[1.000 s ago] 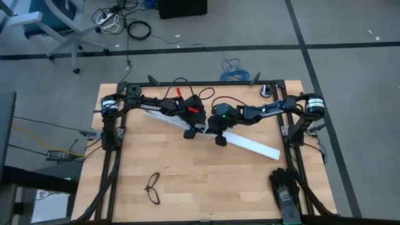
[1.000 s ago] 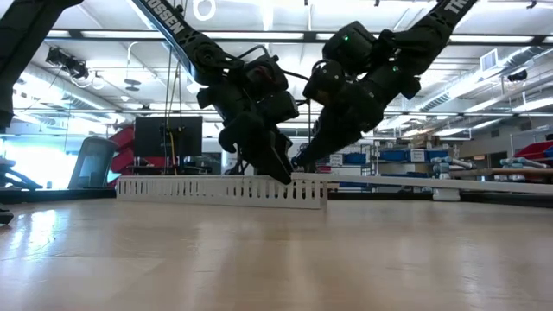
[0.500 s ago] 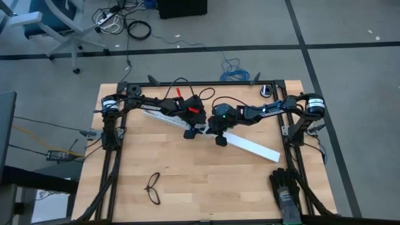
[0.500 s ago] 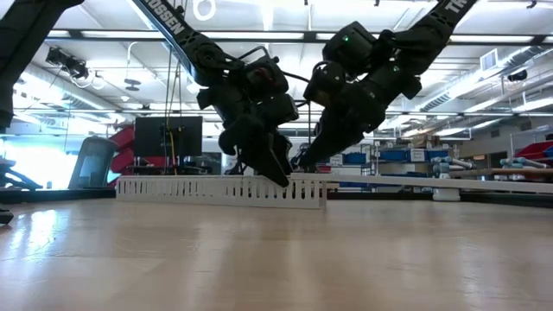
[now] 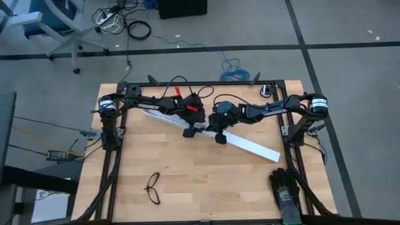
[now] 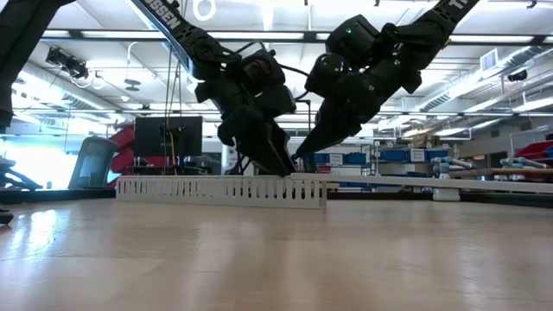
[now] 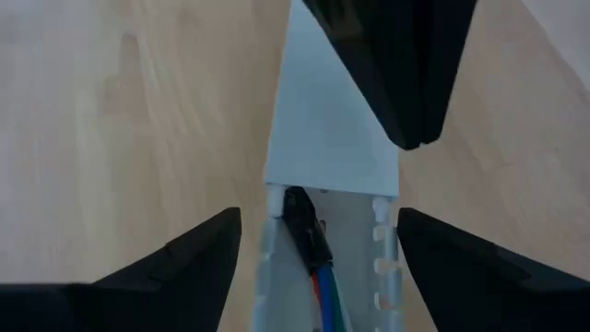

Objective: Ziptie cables
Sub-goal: Close the white cable duct lid

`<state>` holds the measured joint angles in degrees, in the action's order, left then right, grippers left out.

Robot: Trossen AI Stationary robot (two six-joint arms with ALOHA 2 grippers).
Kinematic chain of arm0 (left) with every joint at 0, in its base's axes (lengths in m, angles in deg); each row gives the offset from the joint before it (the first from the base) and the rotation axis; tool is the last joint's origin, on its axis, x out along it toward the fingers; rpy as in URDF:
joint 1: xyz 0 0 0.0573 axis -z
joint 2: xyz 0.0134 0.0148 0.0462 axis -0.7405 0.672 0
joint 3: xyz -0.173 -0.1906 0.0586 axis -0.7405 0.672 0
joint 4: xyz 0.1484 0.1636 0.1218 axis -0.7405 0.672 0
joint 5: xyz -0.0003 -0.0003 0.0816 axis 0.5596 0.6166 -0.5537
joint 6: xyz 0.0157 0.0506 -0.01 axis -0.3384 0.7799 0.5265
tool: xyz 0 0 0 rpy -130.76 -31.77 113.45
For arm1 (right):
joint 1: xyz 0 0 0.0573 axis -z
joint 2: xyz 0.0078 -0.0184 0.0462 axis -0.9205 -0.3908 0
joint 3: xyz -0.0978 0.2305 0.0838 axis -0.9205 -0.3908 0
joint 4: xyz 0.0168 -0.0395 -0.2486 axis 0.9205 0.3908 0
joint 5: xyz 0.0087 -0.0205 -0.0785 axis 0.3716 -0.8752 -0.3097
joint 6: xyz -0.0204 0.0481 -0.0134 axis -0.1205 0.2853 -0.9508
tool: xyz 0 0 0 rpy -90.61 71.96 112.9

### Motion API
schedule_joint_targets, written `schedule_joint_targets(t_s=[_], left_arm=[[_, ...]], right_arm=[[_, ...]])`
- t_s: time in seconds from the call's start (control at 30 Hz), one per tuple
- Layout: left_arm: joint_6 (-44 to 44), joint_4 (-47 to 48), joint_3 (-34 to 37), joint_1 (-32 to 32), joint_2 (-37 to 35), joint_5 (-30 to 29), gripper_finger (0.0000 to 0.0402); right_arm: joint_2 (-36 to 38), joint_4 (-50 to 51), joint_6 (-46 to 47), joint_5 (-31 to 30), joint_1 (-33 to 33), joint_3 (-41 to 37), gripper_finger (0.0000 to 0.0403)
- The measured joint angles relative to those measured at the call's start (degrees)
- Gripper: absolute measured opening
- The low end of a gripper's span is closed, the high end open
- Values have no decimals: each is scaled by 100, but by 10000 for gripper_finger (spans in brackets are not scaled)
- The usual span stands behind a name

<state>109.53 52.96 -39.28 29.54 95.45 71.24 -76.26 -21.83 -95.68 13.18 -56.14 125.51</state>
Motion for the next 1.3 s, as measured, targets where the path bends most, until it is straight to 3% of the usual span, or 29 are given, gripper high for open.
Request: schedule_joint_targets(t_s=[0.27,0.63,1.03,1.3], left_arm=[[30,523,-2,-256,-96,377,305],[167,612,134,-271,-96,447,304],[21,125,424,-271,-90,329,250],[14,112,424,-269,-90,331,242]], right_arm=[[2,200,184,-6,8,0,0],[2,359,523,-410,-31,-193,0],[5,165,679,-477,-102,-291,0],[-167,-95,636,-483,-93,-291,0]])
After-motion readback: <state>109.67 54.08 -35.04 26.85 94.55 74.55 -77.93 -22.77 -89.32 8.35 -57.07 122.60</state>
